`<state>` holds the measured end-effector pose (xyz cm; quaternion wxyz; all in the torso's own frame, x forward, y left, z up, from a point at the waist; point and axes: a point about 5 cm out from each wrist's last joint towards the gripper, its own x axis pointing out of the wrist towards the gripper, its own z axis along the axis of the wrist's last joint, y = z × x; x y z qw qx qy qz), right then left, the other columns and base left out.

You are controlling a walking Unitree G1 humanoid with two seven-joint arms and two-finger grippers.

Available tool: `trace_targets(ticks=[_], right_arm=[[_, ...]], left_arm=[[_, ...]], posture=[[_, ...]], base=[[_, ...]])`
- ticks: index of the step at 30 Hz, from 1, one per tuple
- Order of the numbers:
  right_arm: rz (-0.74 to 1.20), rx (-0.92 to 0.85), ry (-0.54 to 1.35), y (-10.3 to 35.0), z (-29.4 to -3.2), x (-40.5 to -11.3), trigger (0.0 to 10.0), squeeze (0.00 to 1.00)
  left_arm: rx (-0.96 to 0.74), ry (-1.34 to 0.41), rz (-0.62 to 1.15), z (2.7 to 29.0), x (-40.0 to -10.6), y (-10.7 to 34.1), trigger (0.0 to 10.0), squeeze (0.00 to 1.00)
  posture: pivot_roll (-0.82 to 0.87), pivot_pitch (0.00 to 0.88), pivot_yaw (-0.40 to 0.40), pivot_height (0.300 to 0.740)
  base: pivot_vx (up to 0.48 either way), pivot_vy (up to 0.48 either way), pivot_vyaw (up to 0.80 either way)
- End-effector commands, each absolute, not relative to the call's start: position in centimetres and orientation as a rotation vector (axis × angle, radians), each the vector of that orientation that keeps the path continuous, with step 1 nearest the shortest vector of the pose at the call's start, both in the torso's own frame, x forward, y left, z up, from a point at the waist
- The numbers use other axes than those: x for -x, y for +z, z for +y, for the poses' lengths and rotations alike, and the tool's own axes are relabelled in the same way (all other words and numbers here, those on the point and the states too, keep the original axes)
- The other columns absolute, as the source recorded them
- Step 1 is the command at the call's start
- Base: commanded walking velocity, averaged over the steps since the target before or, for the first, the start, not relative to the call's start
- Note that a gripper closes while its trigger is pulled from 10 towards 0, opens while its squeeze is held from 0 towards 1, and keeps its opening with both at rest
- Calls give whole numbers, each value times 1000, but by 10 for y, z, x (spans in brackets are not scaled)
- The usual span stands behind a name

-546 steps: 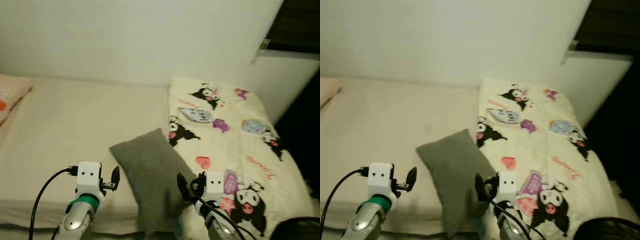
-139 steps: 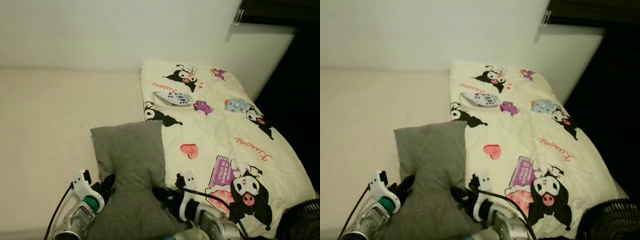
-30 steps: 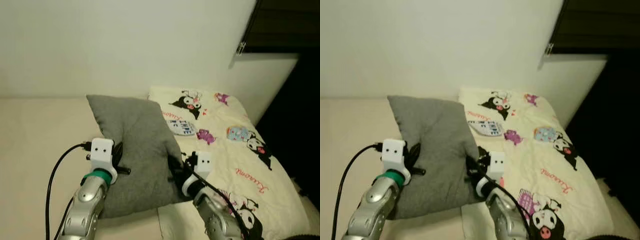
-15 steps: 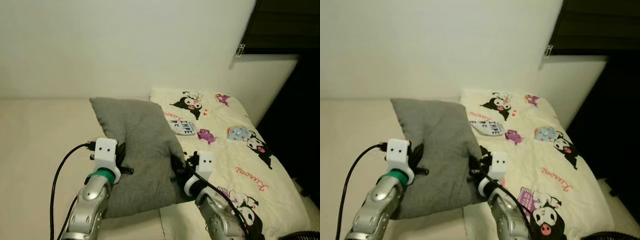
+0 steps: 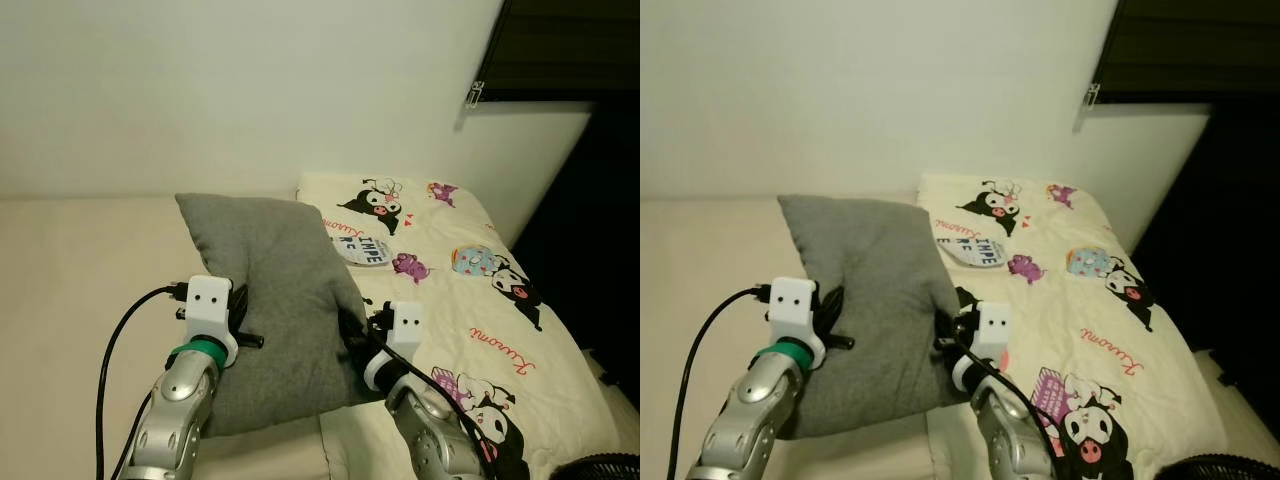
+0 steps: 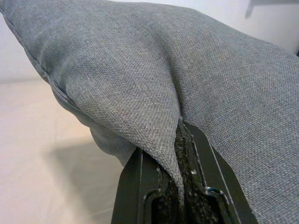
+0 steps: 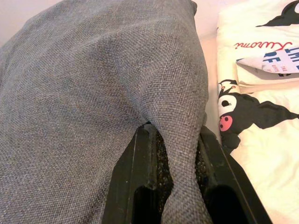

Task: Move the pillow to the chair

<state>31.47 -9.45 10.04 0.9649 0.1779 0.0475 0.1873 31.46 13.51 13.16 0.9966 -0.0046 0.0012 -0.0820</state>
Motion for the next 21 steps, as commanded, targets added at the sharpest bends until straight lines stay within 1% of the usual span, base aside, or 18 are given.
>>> trace_targets(ticks=[1,8,16,17,21], right_arm=[[63,-350,378,104,-94,-315,10000,0],[56,-356,365,105,-96,-317,10000,0],[55,-362,360,105,-98,-315,10000,0],[61,-366,349,103,-100,-315,10000,0],[51,-347,377,106,-97,-315,10000,0]], left_arm=[[-2,-183,-21,132,-312,135,10000,0],[-9,-204,2,130,-314,132,10000,0],[50,-166,19,128,-314,135,10000,0],[44,-154,13,128,-314,136,10000,0],[52,-101,-51,138,-315,147,10000,0]], posture=[[-25,4,25,740],[-19,0,23,740],[-12,17,11,740],[-9,18,-2,740],[-21,14,3,740]], base=[[0,0,-581],[0,0,-800],[0,0,-800],[0,0,-800],[0,0,-800]])
